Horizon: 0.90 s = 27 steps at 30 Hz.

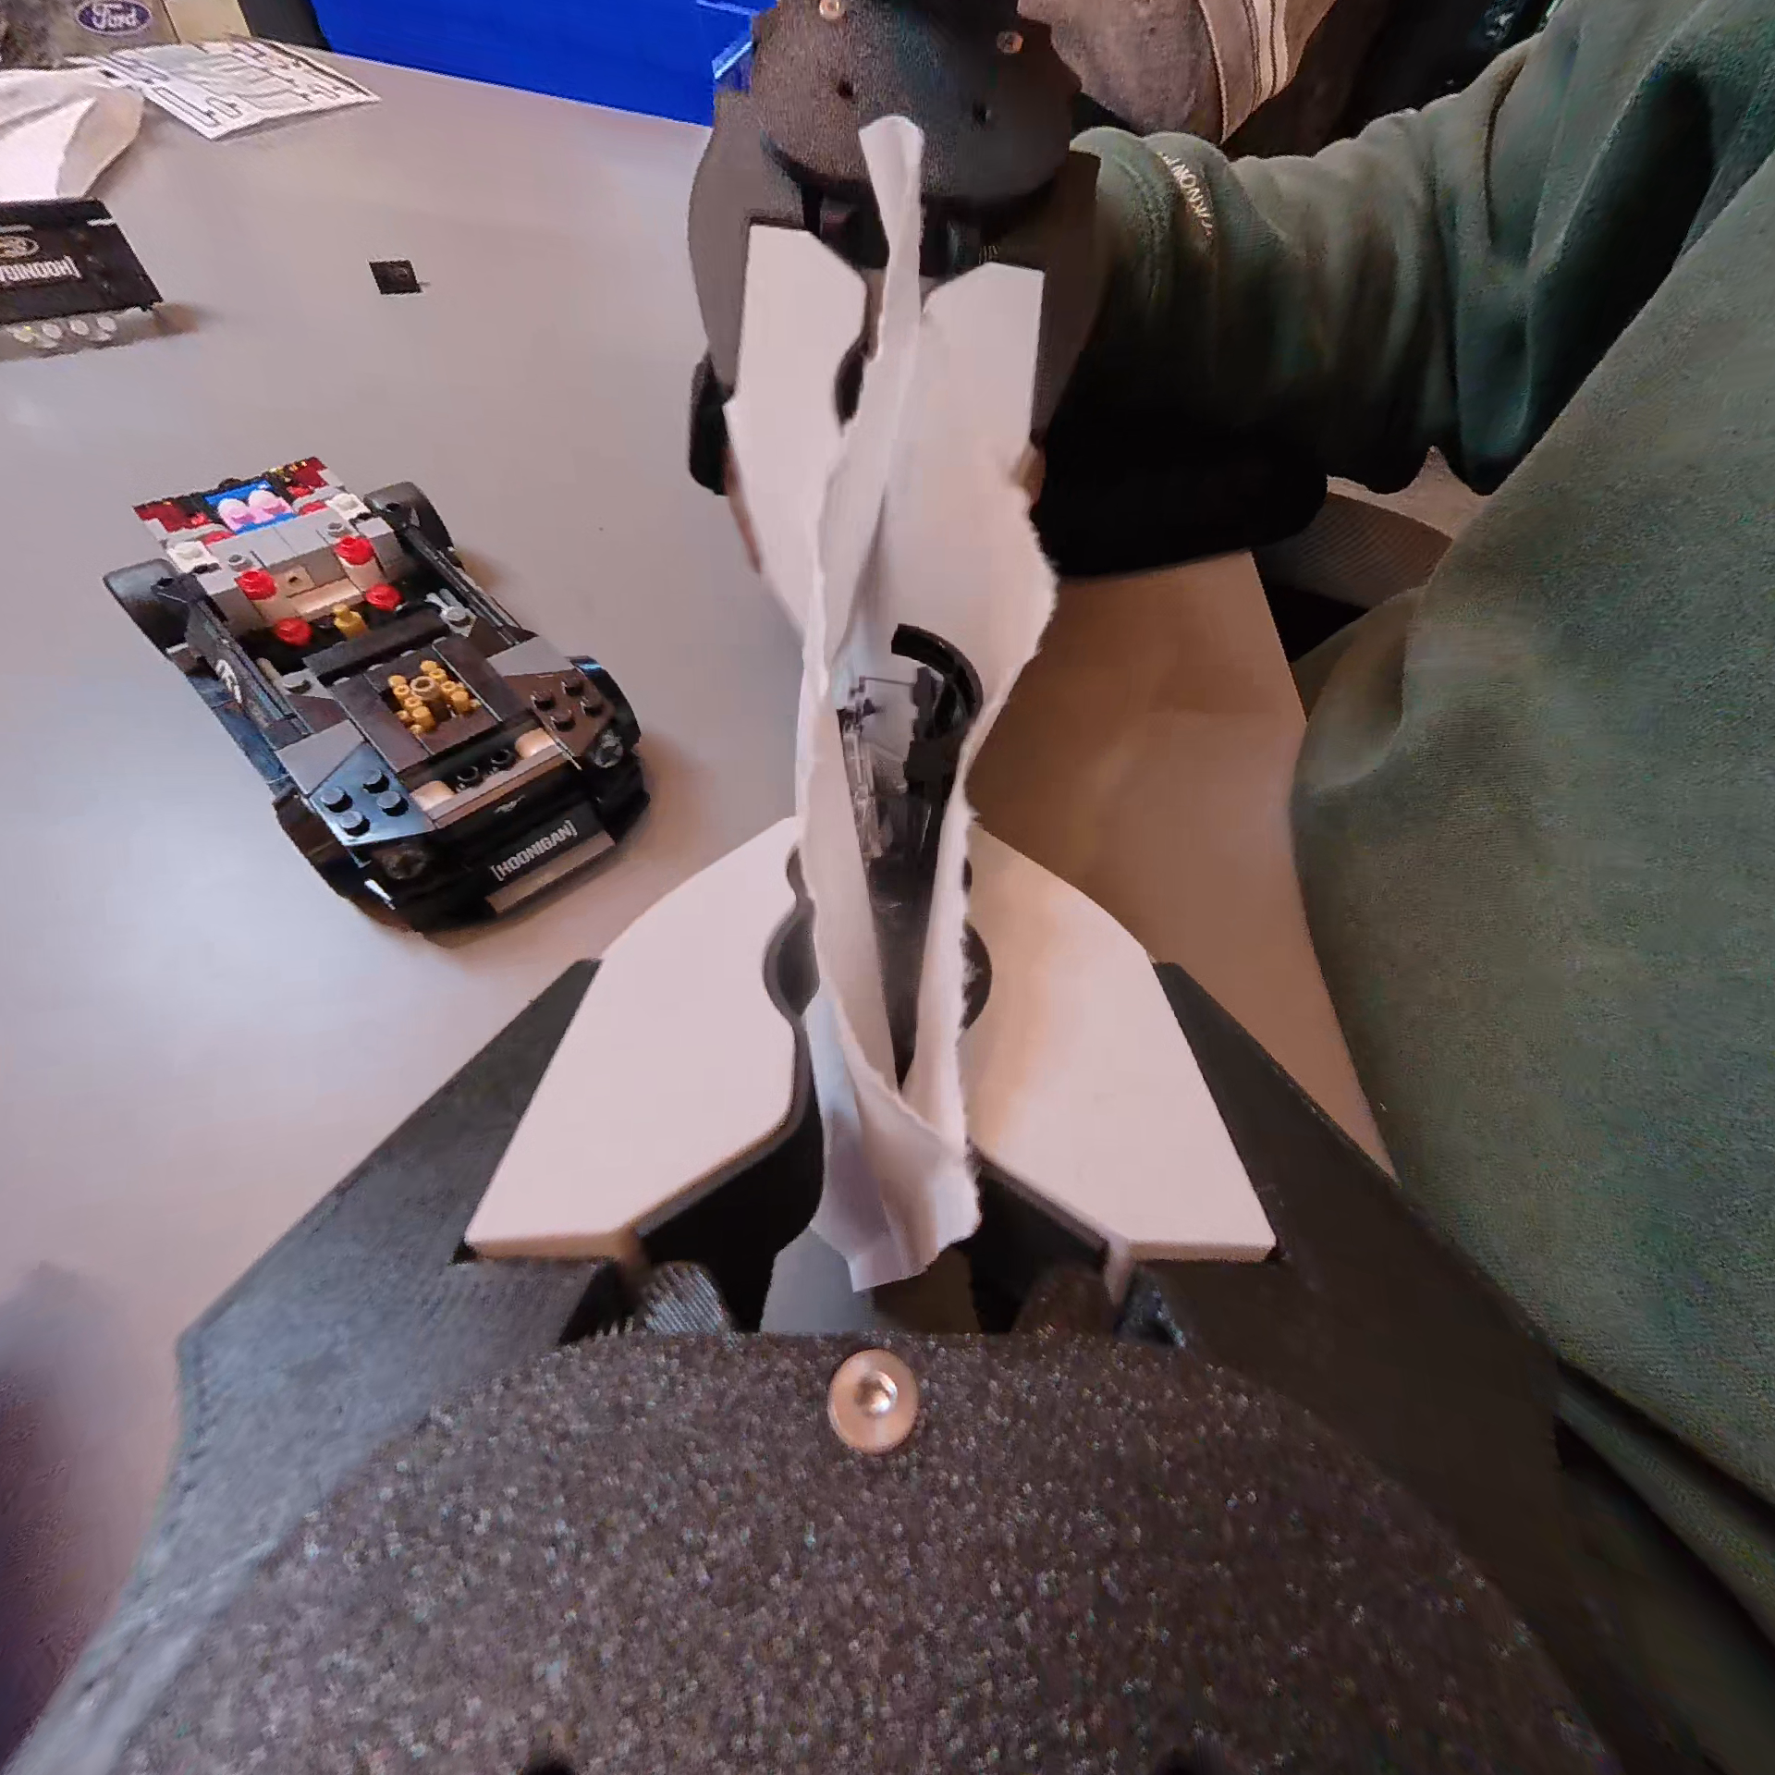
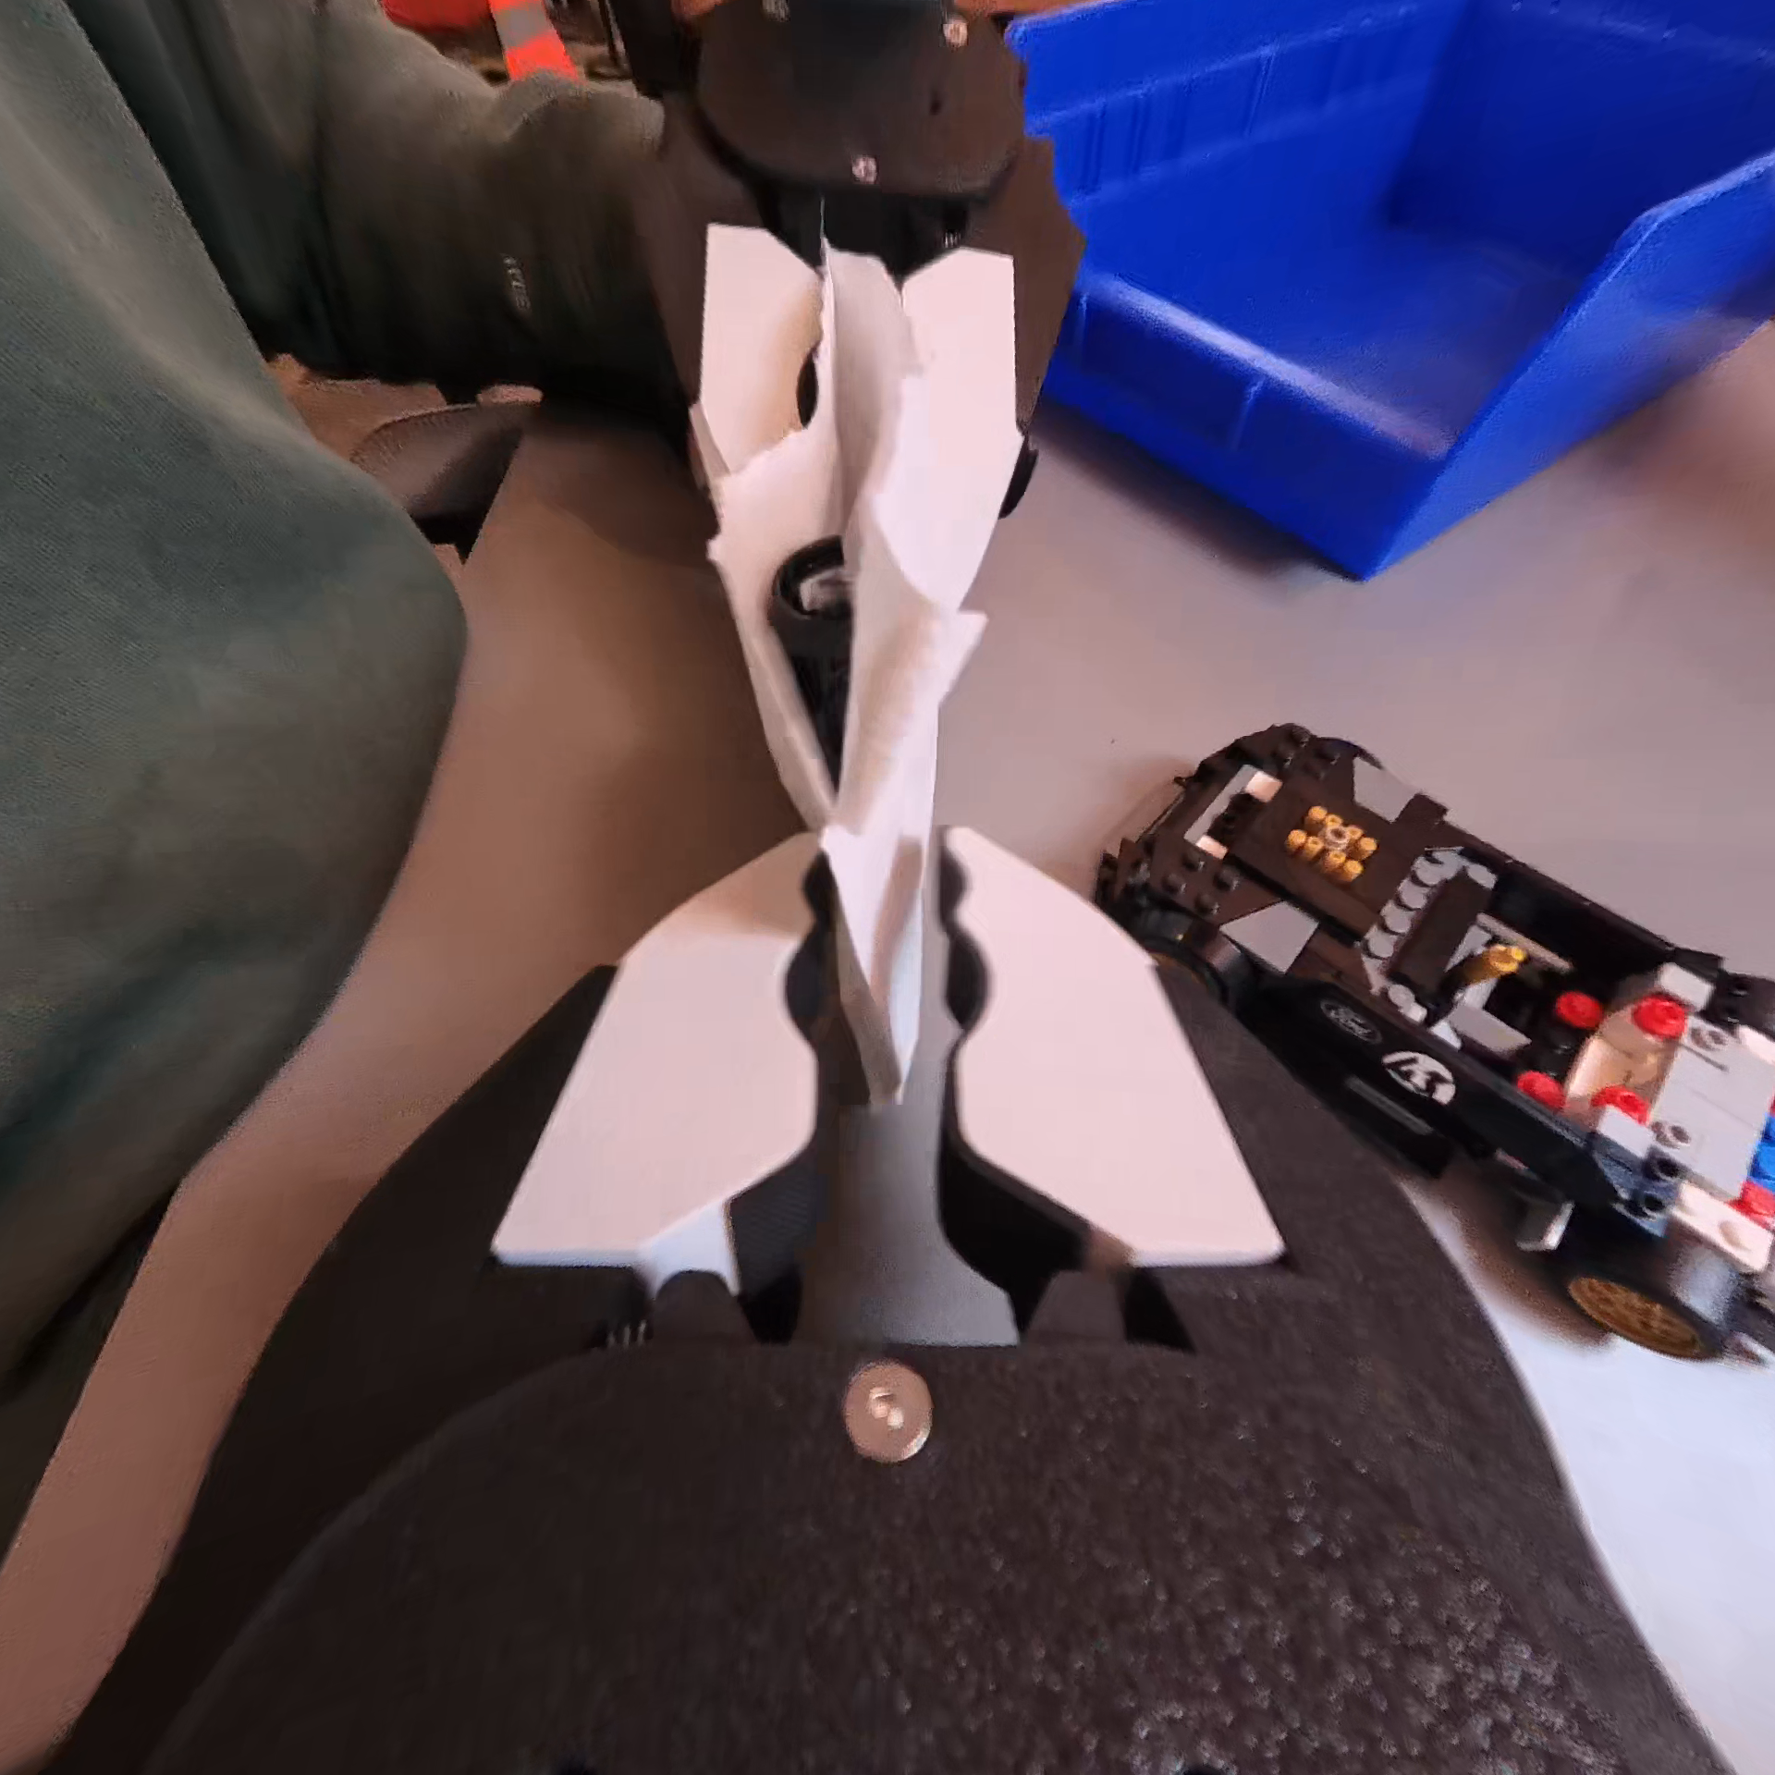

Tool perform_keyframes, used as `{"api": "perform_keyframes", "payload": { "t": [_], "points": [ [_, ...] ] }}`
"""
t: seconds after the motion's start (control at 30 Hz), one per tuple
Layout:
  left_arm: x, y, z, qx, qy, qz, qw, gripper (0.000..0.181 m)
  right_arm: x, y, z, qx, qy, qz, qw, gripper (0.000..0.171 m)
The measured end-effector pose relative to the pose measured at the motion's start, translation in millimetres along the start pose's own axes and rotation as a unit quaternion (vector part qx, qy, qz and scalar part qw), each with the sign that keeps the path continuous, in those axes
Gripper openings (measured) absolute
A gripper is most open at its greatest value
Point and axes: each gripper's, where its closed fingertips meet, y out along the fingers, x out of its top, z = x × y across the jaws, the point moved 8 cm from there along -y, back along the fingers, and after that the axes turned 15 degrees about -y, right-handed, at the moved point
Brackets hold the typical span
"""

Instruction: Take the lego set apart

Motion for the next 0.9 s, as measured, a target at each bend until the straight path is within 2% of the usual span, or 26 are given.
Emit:
{"api": "perform_keyframes", "payload": {
  "t": [0.03,0.07,0.17,0.2,0.23,0.27,0.3,0.33,0.37,0.5,0.53,0.57,0.6,0.63,0.9],
  "points": [
    [0,-1,1,0.002,0.002,0.002,1.000,0.025,-1,-1,0,-0.001,-0.006,0.005,1.000,0.005],
    [0,-3,2,0.007,0.008,0.003,1.000,0.026,-3,-2,0,-0.005,-0.011,0.012,1.000,0.000],
    [3,-15,4,0.005,0.007,-0.032,0.999,0.032,-7,-8,-3,-0.011,-0.002,0.015,1.000,0.000],
    [3,-18,5,0.006,0.003,-0.035,0.999,0.027,-8,-9,-3,-0.011,0.001,0.015,1.000,0.004],
    [1,-19,4,0.003,0.005,-0.028,1.000,0.009,-8,-8,-3,-0.011,0.005,0.016,1.000,0.014],
    [0,-21,3,0.002,0.012,-0.028,1.000,0.006,-9,-8,-3,-0.012,0.005,0.021,1.000,0.019],
    [0,-23,3,0.010,0.022,-0.031,0.999,0.001,-9,-9,-3,-0.011,0.001,0.023,1.000,0.018],
    [1,-24,3,0.018,0.031,-0.037,0.999,0.001,-8,-12,-3,-0.011,-0.005,0.018,1.000,0.005],
    [2,-26,3,0.023,0.034,-0.045,0.998,0.001,-7,-15,-3,-0.011,-0.009,0.009,1.000,0.000],
    [3,-33,9,0.034,0.027,-0.057,0.997,0.006,-12,-19,-5,-0.020,-0.002,0.019,1.000,0.000],
    [3,-35,9,0.033,0.026,-0.064,0.997,0.012,-13,-19,-4,-0.020,0.006,0.023,1.000,0.005],
    [2,-36,9,0.032,0.026,-0.063,0.997,0.007,-12,-18,-4,-0.020,0.013,0.023,0.999,0.015],
    [1,-36,8,0.033,0.030,-0.058,0.997,0.001,-12,-19,-4,-0.021,0.010,0.024,0.999,0.006],
    [1,-36,7,0.041,0.036,-0.050,0.997,0.001,-12,-20,-4,-0.022,0.005,0.026,0.999,0.000],
    [4,-40,6,0.044,0.040,-0.036,0.998,0.002,-13,-26,-8,0.013,0.037,-0.024,0.999,0.000]
  ]
}}
